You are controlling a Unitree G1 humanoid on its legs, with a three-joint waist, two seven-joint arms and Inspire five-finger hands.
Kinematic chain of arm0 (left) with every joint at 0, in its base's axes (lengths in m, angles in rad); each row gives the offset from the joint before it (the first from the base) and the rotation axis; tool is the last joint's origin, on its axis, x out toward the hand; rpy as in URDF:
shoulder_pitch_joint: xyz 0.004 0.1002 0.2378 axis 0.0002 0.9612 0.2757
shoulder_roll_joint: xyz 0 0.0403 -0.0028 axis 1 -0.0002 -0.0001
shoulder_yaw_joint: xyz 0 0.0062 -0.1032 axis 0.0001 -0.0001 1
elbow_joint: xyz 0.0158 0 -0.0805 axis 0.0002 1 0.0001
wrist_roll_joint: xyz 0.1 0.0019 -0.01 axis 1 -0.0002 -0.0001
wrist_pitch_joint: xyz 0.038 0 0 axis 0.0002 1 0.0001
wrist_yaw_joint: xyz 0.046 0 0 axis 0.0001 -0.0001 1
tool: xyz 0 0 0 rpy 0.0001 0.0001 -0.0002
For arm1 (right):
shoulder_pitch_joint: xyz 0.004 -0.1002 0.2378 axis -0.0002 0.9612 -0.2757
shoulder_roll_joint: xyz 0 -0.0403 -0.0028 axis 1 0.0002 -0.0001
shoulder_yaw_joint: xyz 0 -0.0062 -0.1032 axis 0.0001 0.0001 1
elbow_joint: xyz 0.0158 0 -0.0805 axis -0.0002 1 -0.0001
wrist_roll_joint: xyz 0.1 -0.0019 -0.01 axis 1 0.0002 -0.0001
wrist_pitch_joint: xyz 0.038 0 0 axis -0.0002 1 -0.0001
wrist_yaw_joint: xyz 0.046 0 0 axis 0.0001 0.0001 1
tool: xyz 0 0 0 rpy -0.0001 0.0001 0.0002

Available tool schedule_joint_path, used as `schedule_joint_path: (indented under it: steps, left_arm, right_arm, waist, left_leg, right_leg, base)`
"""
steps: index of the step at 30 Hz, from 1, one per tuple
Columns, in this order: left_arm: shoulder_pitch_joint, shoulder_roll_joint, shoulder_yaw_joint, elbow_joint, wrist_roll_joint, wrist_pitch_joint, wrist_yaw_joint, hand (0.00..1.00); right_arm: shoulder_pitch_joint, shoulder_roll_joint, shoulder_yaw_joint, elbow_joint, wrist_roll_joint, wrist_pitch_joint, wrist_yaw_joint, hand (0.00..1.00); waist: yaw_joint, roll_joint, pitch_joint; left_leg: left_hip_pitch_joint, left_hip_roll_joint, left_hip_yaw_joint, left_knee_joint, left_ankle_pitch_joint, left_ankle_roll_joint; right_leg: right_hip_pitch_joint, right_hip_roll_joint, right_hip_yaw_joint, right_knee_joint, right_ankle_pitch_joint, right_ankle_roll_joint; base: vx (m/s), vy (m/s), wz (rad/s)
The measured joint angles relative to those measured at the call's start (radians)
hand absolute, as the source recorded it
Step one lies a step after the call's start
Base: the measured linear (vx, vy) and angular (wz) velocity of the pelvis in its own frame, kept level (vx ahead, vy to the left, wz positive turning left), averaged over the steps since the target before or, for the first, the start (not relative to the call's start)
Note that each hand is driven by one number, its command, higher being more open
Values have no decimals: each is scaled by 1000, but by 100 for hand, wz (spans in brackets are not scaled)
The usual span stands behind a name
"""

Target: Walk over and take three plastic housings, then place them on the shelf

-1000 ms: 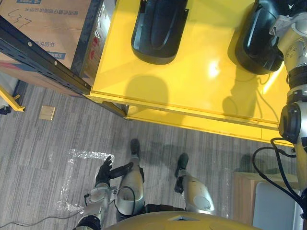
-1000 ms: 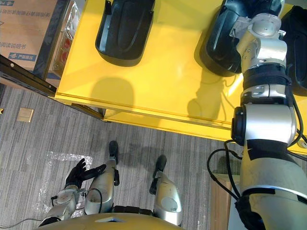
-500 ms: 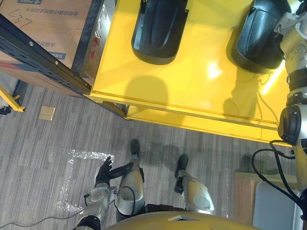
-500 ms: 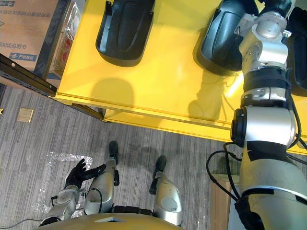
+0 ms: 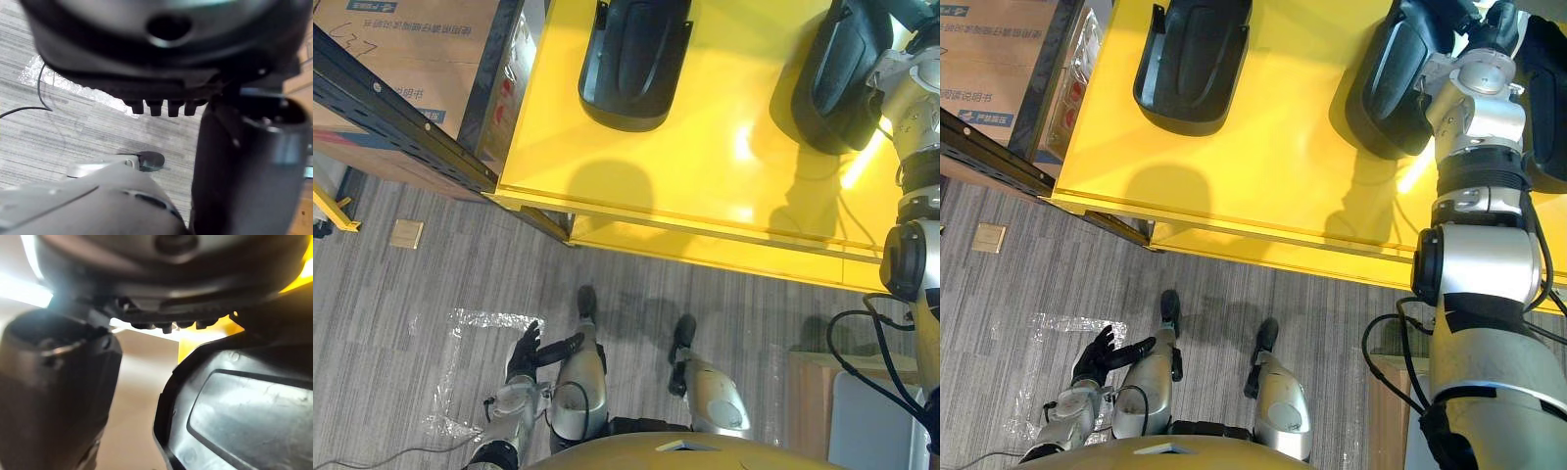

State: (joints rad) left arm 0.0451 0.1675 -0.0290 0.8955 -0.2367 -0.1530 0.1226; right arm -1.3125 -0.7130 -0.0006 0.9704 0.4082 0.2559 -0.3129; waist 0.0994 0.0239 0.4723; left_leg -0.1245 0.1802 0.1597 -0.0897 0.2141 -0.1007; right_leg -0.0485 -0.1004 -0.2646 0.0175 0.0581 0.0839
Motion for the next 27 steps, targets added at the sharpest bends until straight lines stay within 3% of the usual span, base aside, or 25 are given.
schedule_joint_path:
  steps: [16, 24, 27]
  left_arm:
    - [-1, 11, 5, 8, 2, 0, -1, 100]
    - [-1, 10, 8, 8, 5, 0, -1, 100]
    - [-1, 9, 10, 8, 7, 0, -1, 100]
  right_arm:
    - [0, -1, 79, 3, -11, -43, 190, 100]
    - [1, -1, 92, 3, -50, -55, 210, 100]
    - [3, -1, 93, 3, -79, -93, 181, 100]
  waist:
    - [-15, -19, -2]
    - [-15, -19, -2]
    - [-15, -19, -2]
  left_leg:
    - [-1, 3, -1, 2, 2, -1]
    - [0, 3, -2, 3, 2, -1]
    - [0, 3, -2, 3, 2, -1]
  right_leg:
    - [0, 2, -1, 0, 0, 0]
    - [1, 2, -1, 0, 0, 0]
    - [1, 2, -2, -1, 1, 0]
  base:
    - [0, 0, 0]
    - [0, 0, 0]
    - [0, 0, 0]
